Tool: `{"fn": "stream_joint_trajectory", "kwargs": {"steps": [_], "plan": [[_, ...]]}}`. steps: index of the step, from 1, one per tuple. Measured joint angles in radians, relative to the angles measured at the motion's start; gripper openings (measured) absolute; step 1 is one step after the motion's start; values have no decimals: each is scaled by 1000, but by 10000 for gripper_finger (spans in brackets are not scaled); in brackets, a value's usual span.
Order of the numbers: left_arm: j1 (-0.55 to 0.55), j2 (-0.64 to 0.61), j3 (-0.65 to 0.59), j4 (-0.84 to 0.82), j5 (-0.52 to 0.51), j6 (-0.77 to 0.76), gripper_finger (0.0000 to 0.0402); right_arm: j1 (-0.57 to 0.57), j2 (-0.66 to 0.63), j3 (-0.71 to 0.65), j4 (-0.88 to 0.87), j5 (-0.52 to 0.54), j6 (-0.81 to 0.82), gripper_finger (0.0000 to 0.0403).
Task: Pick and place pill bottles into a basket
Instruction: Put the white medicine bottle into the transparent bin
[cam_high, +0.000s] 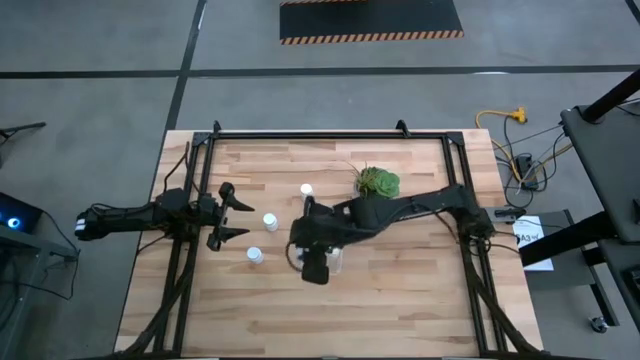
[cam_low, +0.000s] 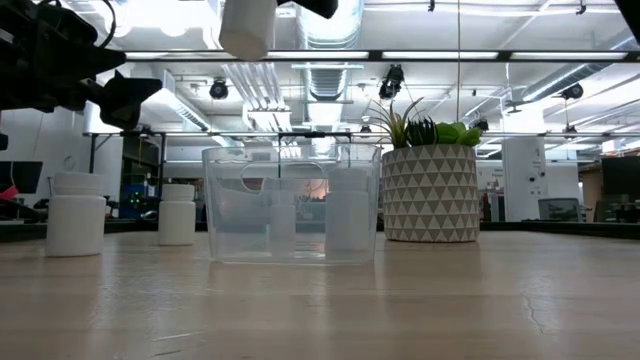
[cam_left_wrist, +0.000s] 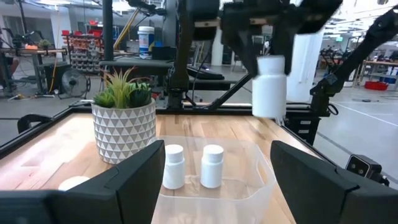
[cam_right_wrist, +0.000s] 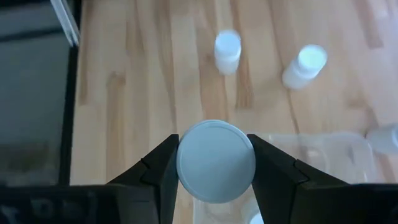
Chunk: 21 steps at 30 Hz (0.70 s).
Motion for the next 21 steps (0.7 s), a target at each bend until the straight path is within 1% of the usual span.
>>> {"fn": "stream_joint_trajectory", "kwargs": {"steps": [3,6,8,10,12,15,18,21], "plan": [[0,0,0,0,0,0,274,-19,-125,-206,196,-7,19,147],[0,-1,0,0,0,0,274,-38,-304,-477,385,-17,111,147],[0,0,0,0,0,0,274,-46,-424,-645,445,-10,159,147],[0,0,0,0,0,0,274,-54,-516,-752,468,-8,180,147],[0,0,0,0,0,0,274,-59,-568,-805,454,-8,198,147],[0,0,0,0,0,0,274,-59,-592,-820,425,-7,196,147],[0,0,0,0,0,0,274,-57,-564,-797,408,-7,182,147],[0,0,0,0,0,0,274,-46,-505,-755,400,-4,152,147]]}}
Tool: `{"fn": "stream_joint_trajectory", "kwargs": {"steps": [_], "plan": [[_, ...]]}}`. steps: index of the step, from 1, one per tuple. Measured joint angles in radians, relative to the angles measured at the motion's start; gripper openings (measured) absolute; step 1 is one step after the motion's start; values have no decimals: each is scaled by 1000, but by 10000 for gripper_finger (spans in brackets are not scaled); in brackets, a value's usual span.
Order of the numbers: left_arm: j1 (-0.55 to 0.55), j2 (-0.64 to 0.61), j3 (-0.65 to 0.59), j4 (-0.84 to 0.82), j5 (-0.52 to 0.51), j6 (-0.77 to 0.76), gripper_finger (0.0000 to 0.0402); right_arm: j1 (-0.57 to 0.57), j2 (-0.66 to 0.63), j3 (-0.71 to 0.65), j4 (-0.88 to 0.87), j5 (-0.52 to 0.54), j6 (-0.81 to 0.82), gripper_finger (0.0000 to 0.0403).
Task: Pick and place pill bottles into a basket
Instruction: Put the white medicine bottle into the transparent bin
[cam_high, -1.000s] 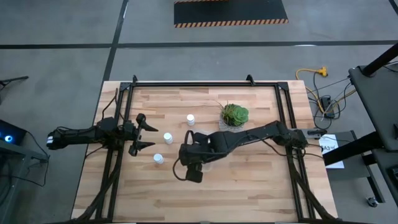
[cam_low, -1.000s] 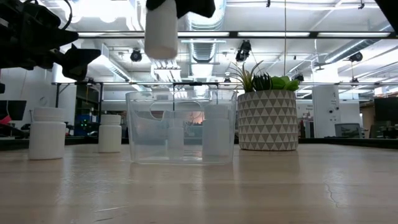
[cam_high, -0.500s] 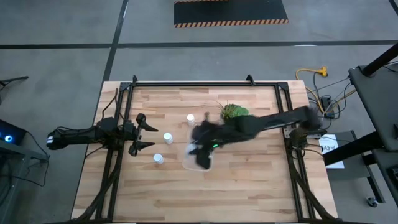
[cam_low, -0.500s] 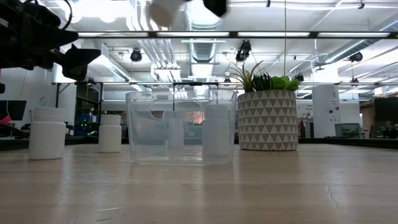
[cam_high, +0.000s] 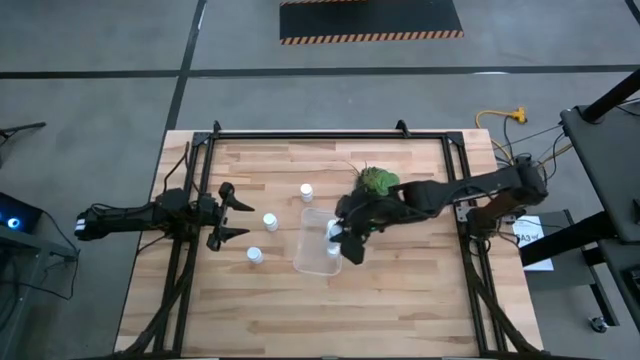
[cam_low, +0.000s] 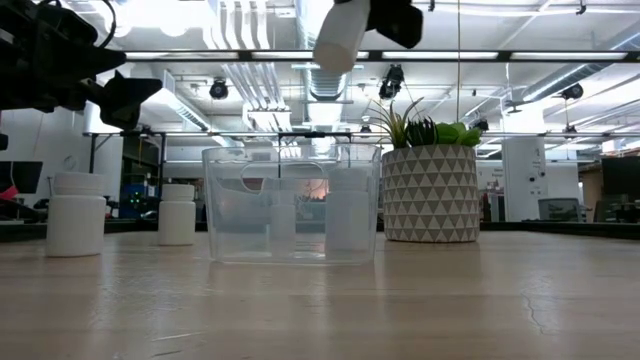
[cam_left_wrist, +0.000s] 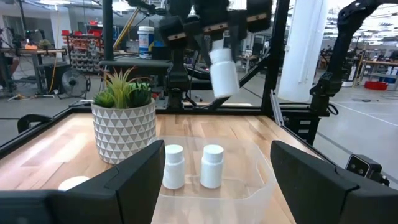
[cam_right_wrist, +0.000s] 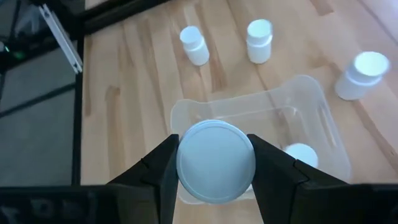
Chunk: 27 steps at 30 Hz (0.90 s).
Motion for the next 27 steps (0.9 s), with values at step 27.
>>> {"fn": "stream_joint_trajectory", "kwargs": {"steps": [27], "plan": [[0,0,0,0,0,0,274,112,236,102,-94,109,-113,147]]}}
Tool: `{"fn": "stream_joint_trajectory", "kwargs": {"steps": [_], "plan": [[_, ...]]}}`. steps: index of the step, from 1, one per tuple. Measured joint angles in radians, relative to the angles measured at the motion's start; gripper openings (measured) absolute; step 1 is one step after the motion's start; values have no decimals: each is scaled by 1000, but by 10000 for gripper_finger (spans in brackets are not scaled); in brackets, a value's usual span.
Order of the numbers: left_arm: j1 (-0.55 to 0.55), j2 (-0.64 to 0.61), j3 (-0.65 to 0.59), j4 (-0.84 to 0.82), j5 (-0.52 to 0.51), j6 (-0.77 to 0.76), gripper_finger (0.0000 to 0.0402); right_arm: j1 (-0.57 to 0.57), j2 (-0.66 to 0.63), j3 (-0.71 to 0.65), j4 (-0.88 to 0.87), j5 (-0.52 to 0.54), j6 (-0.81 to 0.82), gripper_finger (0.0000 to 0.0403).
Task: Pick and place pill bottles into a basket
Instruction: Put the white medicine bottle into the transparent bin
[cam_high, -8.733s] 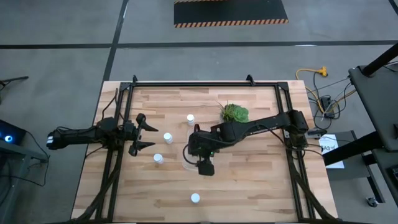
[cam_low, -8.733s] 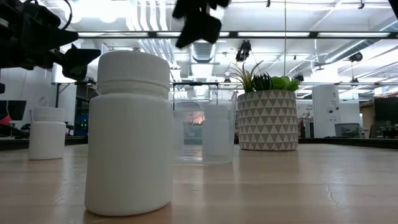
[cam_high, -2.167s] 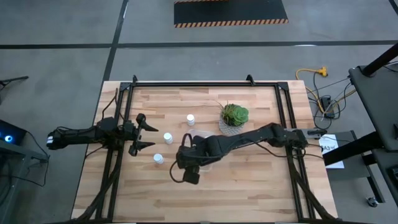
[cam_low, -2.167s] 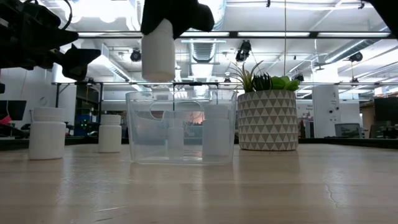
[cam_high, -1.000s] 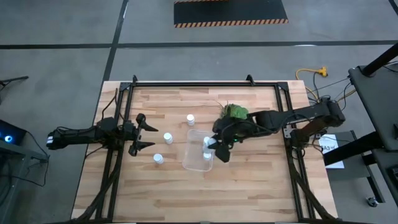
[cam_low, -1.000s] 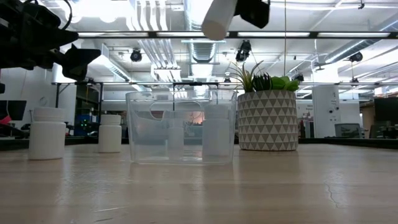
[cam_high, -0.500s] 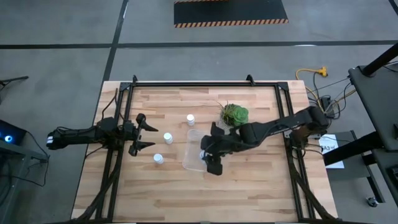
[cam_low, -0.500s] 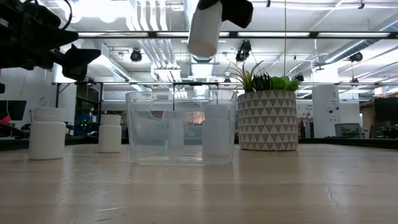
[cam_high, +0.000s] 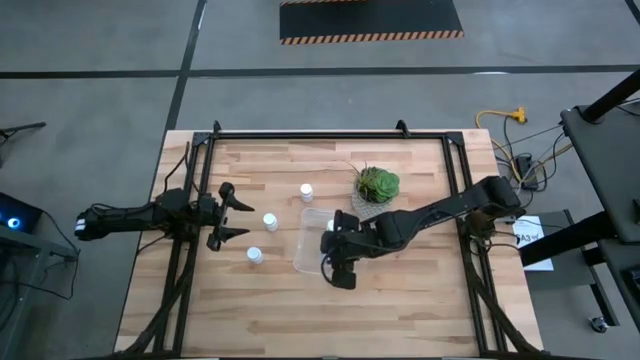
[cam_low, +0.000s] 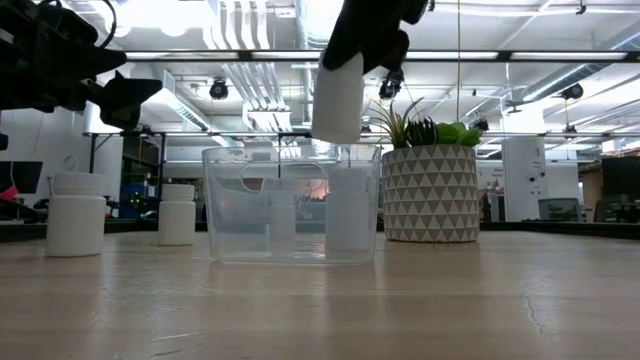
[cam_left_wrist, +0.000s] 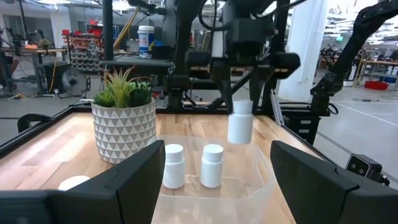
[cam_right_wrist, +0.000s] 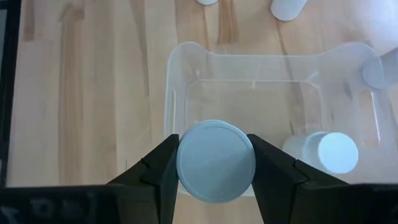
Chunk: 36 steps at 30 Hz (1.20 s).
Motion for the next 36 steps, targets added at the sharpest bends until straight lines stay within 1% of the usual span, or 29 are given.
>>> {"fn": "stream_joint_trajectory", "kwargs": {"steps": [7,13,26,32,36], "plan": [[0,0,0,0,0,0,274,7,25,-17,52,0,-3,147],[0,1,0,0,0,0,274,13,25,-63,66,0,-3,147],[0,-1,0,0,0,0,274,14,25,-144,164,-17,-12,147],[0,0,0,0,0,0,274,8,25,-182,171,-21,-17,147],[0,0,0,0,0,0,274,-1,25,-197,181,-28,-51,147]]}}
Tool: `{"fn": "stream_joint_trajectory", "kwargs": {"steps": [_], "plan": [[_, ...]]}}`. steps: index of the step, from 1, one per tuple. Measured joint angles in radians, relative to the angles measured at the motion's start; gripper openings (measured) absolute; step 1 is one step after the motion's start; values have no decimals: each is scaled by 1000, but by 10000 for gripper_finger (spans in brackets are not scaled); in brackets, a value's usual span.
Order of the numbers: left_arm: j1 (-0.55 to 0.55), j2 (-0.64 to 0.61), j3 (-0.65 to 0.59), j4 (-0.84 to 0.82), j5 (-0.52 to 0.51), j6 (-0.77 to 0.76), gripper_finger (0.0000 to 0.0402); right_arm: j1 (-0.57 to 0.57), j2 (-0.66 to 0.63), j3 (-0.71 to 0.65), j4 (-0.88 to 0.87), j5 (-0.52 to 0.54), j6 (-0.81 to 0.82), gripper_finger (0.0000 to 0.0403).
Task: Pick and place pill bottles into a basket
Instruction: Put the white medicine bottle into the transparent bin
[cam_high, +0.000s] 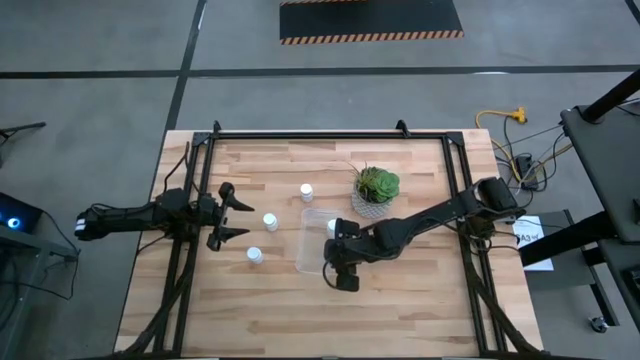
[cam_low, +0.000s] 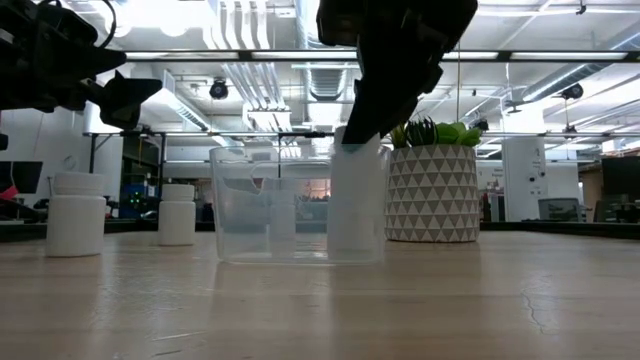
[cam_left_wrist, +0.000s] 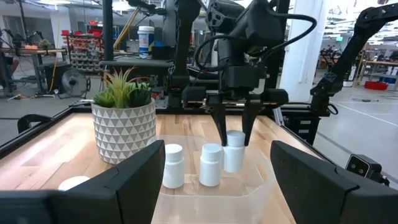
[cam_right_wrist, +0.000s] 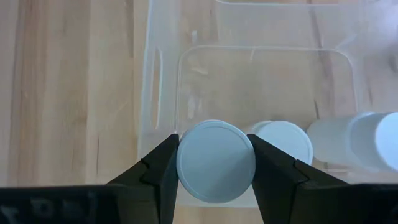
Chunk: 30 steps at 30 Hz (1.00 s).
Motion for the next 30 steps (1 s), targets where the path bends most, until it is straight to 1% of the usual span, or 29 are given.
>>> {"fn": "stream_joint_trajectory", "kwargs": {"steps": [11,17,26,30], "plan": [[0,0,0,0,0,0,274,-31,0,-16,39,-38,-55,149],[0,0,0,0,0,0,274,-36,0,-14,40,-79,-91,151],[0,0,0,0,0,0,274,-35,0,-16,38,-85,-121,152],[0,0,0,0,0,0,274,-35,-1,-16,38,-86,-121,164]]}}
